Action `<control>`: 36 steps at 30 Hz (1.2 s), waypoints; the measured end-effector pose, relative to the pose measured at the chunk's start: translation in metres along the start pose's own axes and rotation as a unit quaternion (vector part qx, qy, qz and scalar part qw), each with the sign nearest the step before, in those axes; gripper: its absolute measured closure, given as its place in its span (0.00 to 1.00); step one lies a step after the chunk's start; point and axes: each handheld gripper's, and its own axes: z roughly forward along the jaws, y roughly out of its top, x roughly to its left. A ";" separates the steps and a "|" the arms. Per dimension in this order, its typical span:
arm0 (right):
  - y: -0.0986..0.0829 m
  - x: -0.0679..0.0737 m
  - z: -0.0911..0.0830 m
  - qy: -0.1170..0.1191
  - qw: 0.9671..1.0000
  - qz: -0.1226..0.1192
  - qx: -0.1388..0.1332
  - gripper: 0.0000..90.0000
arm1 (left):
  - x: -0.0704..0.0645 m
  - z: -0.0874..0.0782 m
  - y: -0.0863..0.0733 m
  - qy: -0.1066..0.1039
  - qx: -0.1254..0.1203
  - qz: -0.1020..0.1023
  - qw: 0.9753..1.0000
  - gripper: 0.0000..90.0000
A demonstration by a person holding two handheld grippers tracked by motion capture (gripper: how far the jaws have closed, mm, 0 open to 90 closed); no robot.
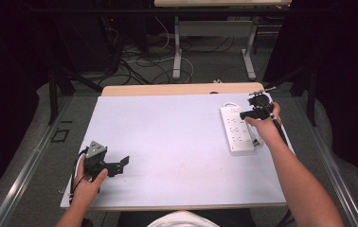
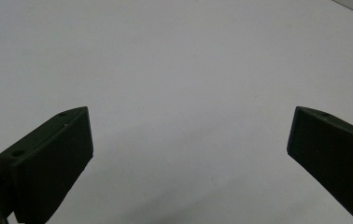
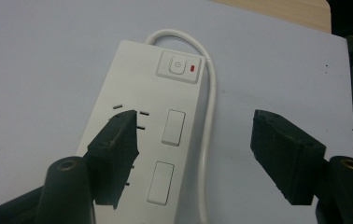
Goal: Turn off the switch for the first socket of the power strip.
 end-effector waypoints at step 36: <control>0.000 -0.007 0.032 -0.011 0.999 0.028 0.034 0.47 | -0.001 0.003 0.000 -0.003 0.000 0.004 1.000 0.00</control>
